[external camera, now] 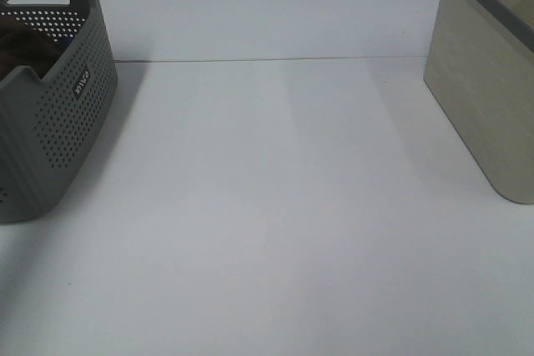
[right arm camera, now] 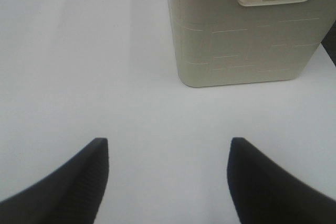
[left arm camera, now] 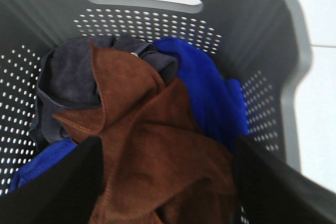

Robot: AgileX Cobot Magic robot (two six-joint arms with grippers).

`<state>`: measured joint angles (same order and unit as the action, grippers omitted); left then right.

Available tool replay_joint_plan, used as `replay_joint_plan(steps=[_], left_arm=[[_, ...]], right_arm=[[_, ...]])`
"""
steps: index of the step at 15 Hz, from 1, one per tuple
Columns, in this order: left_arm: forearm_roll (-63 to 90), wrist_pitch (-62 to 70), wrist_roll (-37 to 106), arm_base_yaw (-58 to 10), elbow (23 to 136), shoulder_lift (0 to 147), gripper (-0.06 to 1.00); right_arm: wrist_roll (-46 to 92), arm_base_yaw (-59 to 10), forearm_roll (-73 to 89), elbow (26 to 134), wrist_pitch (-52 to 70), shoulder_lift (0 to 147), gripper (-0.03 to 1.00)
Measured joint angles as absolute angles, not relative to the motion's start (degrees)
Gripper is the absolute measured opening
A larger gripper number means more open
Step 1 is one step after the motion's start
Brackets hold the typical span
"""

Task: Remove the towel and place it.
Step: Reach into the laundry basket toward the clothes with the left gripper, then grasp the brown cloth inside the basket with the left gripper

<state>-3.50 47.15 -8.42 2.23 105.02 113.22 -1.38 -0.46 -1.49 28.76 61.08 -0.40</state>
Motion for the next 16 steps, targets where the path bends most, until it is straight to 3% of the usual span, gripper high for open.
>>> replay_joint_plan(steps=[7,16], left_arm=[[-3.44,47.96,-8.59,6.19,117.8,126.85,0.66],[0.52,39.42,-8.59,7.56,119.23,134.07,0.61]], right_arm=[[-1.38,-0.46,-1.49,28.76,61.08,-0.4,0.63],[-1.38,-0.46,-1.49,28.76,61.08,-0.4,0.63]])
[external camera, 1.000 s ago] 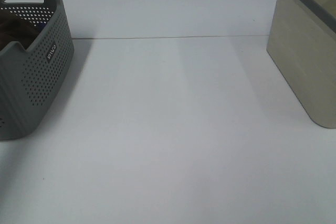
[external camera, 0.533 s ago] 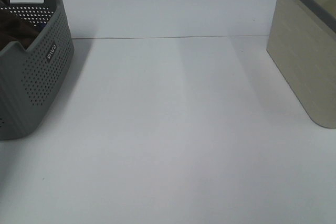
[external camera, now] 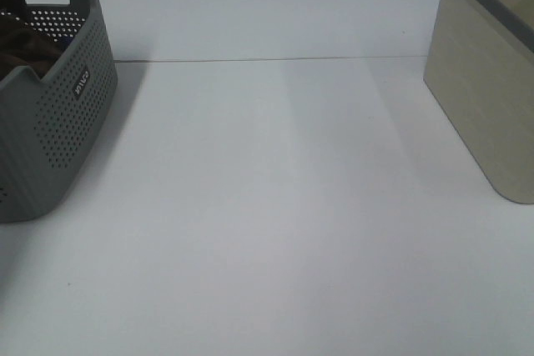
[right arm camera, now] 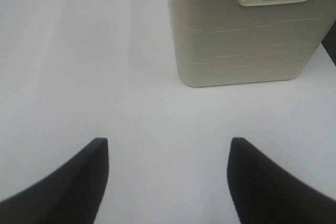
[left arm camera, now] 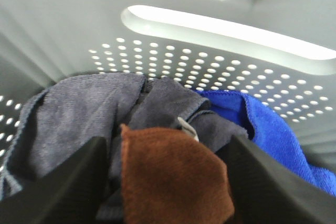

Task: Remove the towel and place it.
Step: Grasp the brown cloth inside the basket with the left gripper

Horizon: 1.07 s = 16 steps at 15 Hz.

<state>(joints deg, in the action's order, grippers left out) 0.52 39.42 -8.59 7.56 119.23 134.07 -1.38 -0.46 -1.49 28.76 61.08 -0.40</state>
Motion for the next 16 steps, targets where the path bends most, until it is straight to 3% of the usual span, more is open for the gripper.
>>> replay_joint_plan(steps=[4,8,16], left_arm=[[0.63,37.47,-8.59,7.56,119.29,134.53,0.45],[0.63,37.36,-6.3,7.56,119.46,134.53,0.03],[2.18,37.82,0.0,7.56,119.46,128.57,0.0]], right_arm=[[-1.38,-0.46,-1.49,28.76,61.08,-0.4,0.63],[-1.38,-0.46,-1.49,28.76,61.08,-0.4,0.63],[-1.38,-0.46,-1.49,28.76,61.08,-0.4,0.63]])
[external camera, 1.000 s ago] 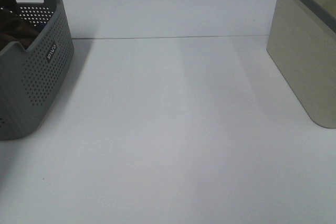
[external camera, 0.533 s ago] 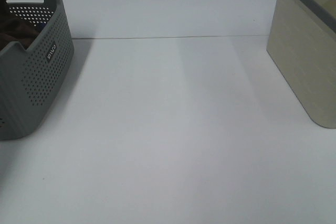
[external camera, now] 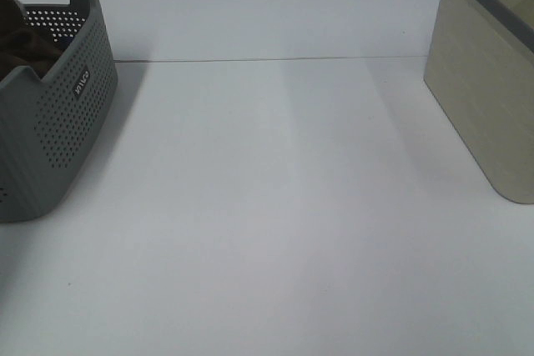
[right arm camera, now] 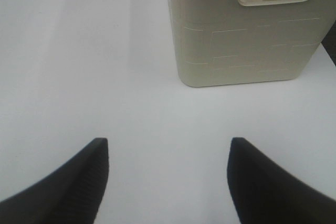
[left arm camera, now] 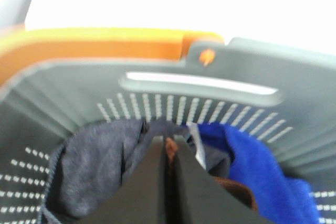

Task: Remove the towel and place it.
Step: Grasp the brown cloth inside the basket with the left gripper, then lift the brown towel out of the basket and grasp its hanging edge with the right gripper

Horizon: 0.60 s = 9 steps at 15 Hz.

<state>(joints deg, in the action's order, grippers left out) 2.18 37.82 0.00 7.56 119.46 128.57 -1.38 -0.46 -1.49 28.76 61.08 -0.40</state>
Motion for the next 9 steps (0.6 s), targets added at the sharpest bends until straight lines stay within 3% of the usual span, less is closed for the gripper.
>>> replay_joint_plan(steps=[9], left_arm=[[22.12,41.2,12.89,6.99,119.52,108.23,0.0]], right_arm=[[-1.38,-0.46,-1.49,28.76,61.08,-0.4,0.63]])
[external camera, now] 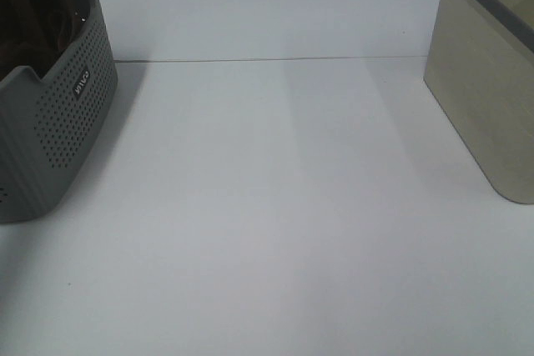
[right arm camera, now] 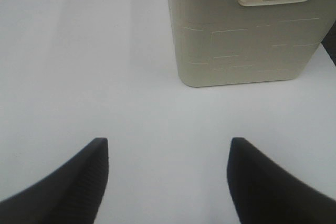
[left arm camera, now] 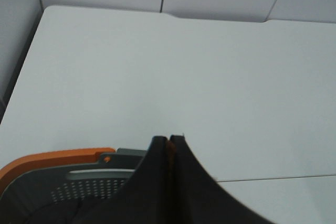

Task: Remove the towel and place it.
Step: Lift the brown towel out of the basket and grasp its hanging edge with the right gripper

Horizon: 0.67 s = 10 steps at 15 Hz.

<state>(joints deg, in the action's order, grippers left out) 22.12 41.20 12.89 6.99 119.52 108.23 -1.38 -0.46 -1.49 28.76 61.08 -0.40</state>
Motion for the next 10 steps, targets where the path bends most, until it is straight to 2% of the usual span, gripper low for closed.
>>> replay_joint_plan(steps=[3,6,10], left_arm=[[25.38,41.77,17.59,2.52,119.52,101.87,0.0],[25.67,41.94,18.56,-4.7,119.52,97.0,0.0],[26.01,42.86,18.68,-13.18,119.52,95.51,0.0]], right_arm=[[-1.38,-0.46,-1.49,28.76,61.08,-0.4,0.63],[-1.38,-0.46,-1.49,28.76,61.08,-0.4,0.63],[-1.38,-0.46,-1.09,28.76,61.08,-0.4,0.63]])
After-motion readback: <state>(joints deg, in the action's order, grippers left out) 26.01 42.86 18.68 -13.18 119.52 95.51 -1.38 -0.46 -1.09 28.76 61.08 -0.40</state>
